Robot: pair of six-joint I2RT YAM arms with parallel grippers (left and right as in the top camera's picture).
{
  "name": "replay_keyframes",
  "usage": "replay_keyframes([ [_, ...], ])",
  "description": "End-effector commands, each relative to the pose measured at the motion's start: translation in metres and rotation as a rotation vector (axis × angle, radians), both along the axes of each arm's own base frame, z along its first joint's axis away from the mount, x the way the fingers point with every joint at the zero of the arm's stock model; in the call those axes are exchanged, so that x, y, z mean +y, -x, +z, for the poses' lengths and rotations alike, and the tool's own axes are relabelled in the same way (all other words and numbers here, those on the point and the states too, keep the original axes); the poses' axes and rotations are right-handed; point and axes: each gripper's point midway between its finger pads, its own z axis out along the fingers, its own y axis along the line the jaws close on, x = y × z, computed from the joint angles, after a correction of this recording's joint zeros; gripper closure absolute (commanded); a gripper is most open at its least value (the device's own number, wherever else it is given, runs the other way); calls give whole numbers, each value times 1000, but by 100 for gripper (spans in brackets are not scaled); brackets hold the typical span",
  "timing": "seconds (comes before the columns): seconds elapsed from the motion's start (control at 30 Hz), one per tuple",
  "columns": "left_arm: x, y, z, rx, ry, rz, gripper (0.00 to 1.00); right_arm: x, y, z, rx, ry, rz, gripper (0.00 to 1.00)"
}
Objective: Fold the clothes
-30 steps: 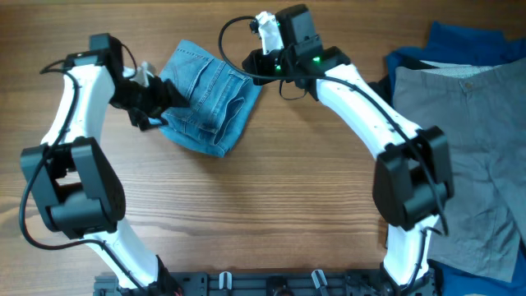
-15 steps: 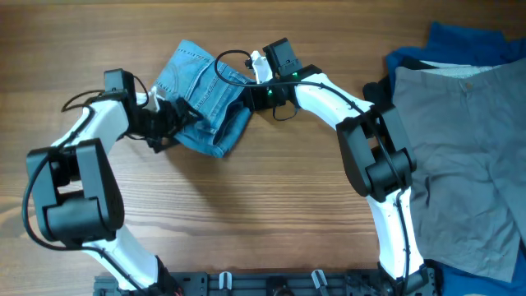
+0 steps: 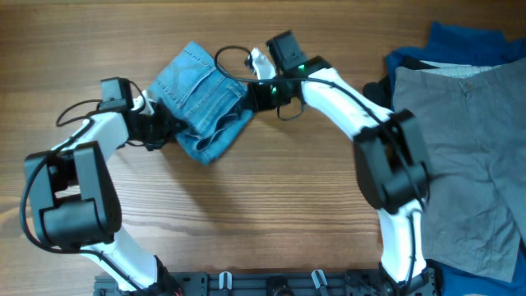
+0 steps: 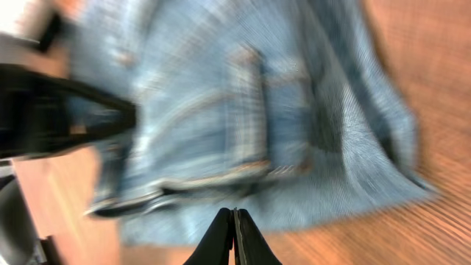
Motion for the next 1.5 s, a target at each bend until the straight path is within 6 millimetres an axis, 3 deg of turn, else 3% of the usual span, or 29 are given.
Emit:
replay_keyframes([
  [0.0,91,-37,21,-116,-157,152,96,-15,-11,87,-194,-47,-26,96],
  [0.07,144,-50,32,-181,-193,326,96,-21,-12,104,-225,-43,-56,96],
  [0.13,196,-57,36,-221,-180,551,96,-23,-12,109,-215,-40,-84,96],
  [0.2,215,-66,33,-269,-170,613,96,-25,-9,105,-190,-31,-92,96],
  [0.3,207,-81,14,-290,-162,593,96,-26,-7,104,-182,-26,-89,96],
  [0.43,173,-98,-7,-309,-106,502,96,-30,-9,101,-186,1,-105,96],
  [0.63,132,-104,-18,-289,-90,400,95,-35,-13,98,-198,33,-128,95],
  [0.67,132,-98,-22,-256,-86,404,86,-36,-14,97,-202,39,-131,89],
  [0.7,134,-94,-23,-245,-72,409,47,-36,-14,98,-202,39,-130,86],
  [0.73,136,-93,-17,-254,-38,405,36,-36,-14,99,-205,38,-131,86],
  [0.8,135,-92,13,-328,76,338,22,-37,-12,112,-226,25,-134,85],
  [0.87,131,-82,61,-419,154,221,11,-48,-14,142,-280,28,-210,86],
  [0.93,132,-66,96,-447,104,153,5,-63,-14,179,-359,33,-295,88],
  [1.03,132,-35,151,-458,-128,70,0,-83,7,243,-481,-4,-344,88],
  [1.07,129,-27,170,-483,-183,46,0,-94,17,260,-509,4,-378,88],
  [1.1,118,-15,200,-552,-263,-21,0,-115,29,277,-534,35,-451,88],
  [1.2,86,12,268,-736,-398,-149,0,-167,56,304,-611,157,-600,86],
  [1.23,74,24,294,-817,-459,-196,0,-191,74,314,-626,197,-674,85],
  [1.33,41,63,347,-978,-567,-290,0,-220,123,347,-689,170,-714,65],
  [1.4,27,85,363,-1009,-581,-309,0,-231,144,368,-747,119,-734,48],
  [1.43,23,94,367,-1012,-582,-309,0,-237,154,376,-770,102,-748,46],
  [1.47,18,108,371,-1016,-585,-308,0,-243,166,384,-793,80,-760,35],
])
